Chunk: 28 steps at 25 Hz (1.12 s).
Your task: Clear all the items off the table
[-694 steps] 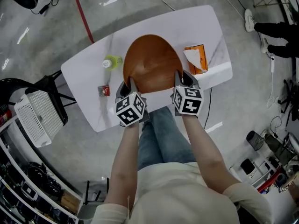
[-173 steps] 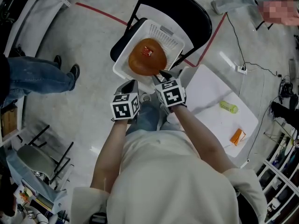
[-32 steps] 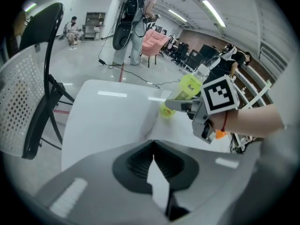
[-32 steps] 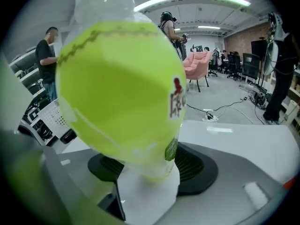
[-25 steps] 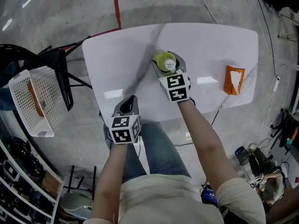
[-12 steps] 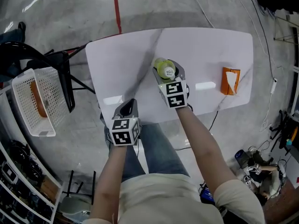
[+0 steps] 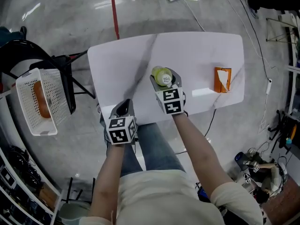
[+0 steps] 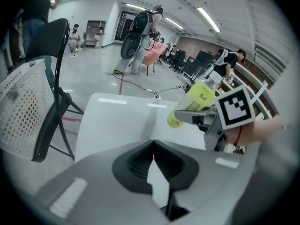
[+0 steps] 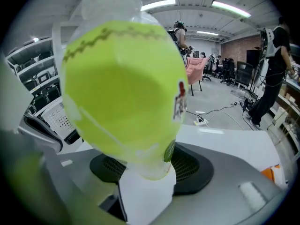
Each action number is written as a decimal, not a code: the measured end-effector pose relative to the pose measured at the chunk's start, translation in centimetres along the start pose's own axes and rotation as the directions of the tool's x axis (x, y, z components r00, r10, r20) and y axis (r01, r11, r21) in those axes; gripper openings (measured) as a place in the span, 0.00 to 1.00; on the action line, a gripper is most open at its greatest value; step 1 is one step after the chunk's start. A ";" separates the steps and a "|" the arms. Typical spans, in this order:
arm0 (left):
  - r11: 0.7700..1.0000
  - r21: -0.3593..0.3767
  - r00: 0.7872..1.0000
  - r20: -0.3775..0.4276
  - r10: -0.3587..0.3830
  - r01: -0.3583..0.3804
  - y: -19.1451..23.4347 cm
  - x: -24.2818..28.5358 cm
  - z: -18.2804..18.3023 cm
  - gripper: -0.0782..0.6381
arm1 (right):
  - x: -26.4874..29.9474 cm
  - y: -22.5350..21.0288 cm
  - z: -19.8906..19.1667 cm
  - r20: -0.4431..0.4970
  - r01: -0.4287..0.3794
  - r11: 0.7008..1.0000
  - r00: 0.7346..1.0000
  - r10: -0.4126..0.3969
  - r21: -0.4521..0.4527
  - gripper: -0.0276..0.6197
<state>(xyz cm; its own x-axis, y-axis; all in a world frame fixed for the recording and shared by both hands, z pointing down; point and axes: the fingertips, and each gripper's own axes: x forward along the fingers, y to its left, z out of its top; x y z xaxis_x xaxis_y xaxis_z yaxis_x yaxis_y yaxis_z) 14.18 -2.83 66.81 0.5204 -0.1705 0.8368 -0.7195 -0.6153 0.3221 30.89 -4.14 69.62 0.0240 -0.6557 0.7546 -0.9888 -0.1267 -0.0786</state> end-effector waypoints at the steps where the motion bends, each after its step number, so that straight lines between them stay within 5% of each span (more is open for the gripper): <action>1: 1.000 -0.001 1.000 0.004 0.000 0.000 -0.1 -0.4 0.1 0.12 | -0.6 0.2 0.1 0.001 0.002 1.000 1.000 -0.002 0.005 0.47; 21: 1.000 -0.009 0.996 0.090 -0.018 0.019 0.2 -8.2 2.7 0.12 | -9.4 5.7 4.9 0.051 0.017 0.997 0.999 -0.020 0.070 0.47; 28: 0.999 0.024 0.992 0.123 -0.029 0.026 1.2 -11.7 3.9 0.12 | -12.5 9.3 7.1 0.069 -0.002 1.000 0.998 0.000 0.026 0.47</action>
<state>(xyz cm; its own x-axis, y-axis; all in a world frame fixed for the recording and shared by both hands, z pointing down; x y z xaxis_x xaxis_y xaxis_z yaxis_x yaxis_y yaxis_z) 9.03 -4.57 55.63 0.5936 -0.2459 0.7663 -0.6944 -0.6378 0.3332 22.43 -2.38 54.87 0.0340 -0.7056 0.7078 -0.9847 -0.1447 -0.0970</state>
